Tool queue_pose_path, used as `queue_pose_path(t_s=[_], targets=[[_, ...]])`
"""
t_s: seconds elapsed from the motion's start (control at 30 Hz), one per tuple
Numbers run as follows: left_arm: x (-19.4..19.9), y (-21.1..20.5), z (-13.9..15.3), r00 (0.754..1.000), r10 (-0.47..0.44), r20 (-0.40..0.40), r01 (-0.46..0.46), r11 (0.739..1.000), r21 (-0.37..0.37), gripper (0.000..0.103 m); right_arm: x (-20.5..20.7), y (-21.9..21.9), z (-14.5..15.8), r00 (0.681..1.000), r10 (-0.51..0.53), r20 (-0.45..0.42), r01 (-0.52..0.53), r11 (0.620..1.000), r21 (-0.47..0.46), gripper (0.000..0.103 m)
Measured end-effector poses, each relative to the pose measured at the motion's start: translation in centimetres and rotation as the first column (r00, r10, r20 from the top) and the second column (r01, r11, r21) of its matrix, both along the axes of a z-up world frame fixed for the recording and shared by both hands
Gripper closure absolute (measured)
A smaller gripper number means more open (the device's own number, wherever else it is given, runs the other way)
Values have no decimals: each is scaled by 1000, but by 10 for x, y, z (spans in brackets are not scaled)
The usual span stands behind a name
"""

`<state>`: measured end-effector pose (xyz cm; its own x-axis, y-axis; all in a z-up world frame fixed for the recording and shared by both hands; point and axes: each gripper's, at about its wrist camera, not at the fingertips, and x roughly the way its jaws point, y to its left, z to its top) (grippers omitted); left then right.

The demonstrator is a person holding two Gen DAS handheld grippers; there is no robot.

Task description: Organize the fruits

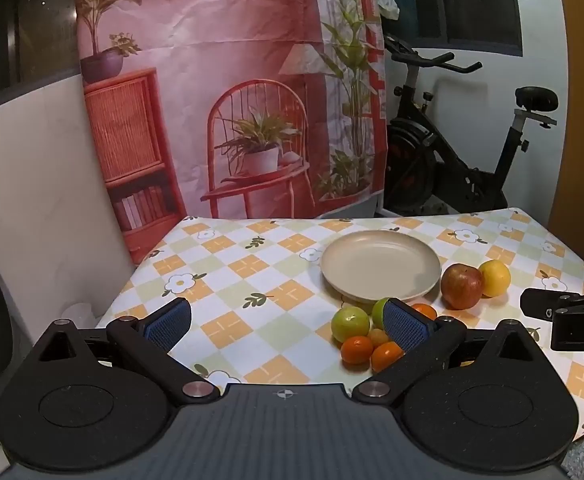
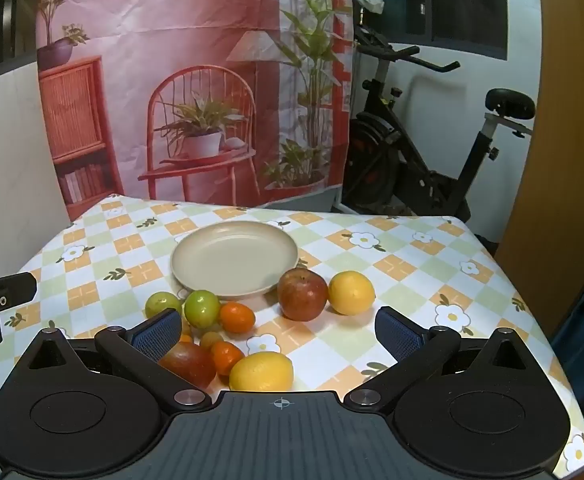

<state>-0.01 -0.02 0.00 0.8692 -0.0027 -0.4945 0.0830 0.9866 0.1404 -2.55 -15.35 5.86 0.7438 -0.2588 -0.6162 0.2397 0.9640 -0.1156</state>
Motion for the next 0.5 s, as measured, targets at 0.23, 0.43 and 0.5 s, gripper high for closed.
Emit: queue_pose_path(t_s=[0.23,0.43,0.5], targets=[[0,-2,-4,1000,-17,-4,17,1000,8,0,0,0,0,1000,-2,-5,2,1000,-5,0],[-2,0,-2,1000,-11,4,11,1000,4,0,-1,-1,0,1000,-3,-6,3,1000,-3,0],[-2,1,-1,1000,-9,6,9,1000,4,0,-1,0,0,1000,-3,-5,3,1000,-4,0]])
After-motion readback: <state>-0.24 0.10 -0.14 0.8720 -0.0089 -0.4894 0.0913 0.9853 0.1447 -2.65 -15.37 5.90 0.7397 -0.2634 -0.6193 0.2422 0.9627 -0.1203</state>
